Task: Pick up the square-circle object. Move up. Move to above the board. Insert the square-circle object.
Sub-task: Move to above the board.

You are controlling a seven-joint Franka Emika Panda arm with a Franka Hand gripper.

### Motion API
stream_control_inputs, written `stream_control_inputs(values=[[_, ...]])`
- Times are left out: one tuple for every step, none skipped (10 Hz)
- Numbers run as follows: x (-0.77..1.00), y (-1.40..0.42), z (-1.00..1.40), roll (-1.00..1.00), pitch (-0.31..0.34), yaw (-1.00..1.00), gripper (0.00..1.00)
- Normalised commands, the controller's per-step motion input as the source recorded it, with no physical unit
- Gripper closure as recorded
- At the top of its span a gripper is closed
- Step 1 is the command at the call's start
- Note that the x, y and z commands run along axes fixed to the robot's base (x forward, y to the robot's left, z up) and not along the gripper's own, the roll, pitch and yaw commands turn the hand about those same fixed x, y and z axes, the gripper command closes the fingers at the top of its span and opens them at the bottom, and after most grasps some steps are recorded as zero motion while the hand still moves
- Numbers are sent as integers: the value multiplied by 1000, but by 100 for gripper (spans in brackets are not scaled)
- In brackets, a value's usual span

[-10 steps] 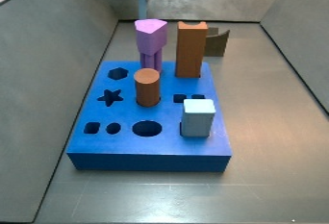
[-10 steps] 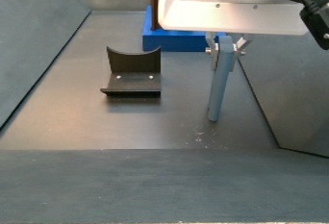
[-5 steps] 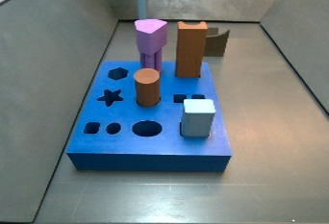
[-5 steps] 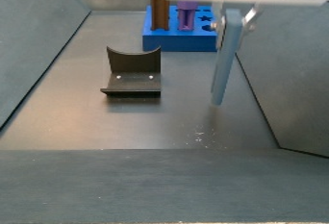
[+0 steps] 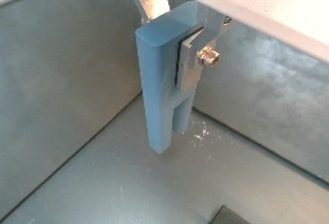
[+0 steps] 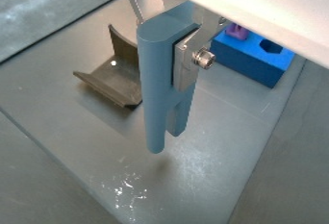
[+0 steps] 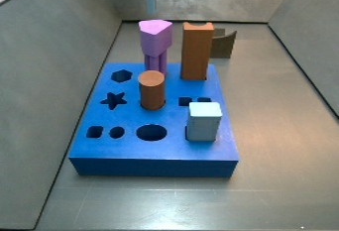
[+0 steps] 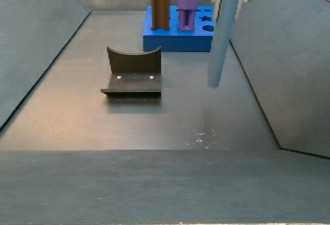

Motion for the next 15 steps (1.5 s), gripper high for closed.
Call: stream_control_inputs(values=[[32,-30,532,88,92,19,100],[25,-27,432,84,94,19,100],[13,-19,174,91,99,24,100],[134,-1000,273,-4,228,413,100],[136,-1000,264,0,211,378,100],[135,-1000,271,4,189,311,100],[138,-1000,272,-17,113,158,100],[139,-1000,270,-12,75,89,100],[138,-1000,277,-2,55,43,100],[139,-1000,280,-14,45,38,100],[140,-1000,284,-10,41,21,100],[140,-1000,287,-4,42,18,100],[144,-1000,290,-5,51,12,100],[148,-1000,292,-13,60,11,100],[162,-1000,294,-1,82,8,100]])
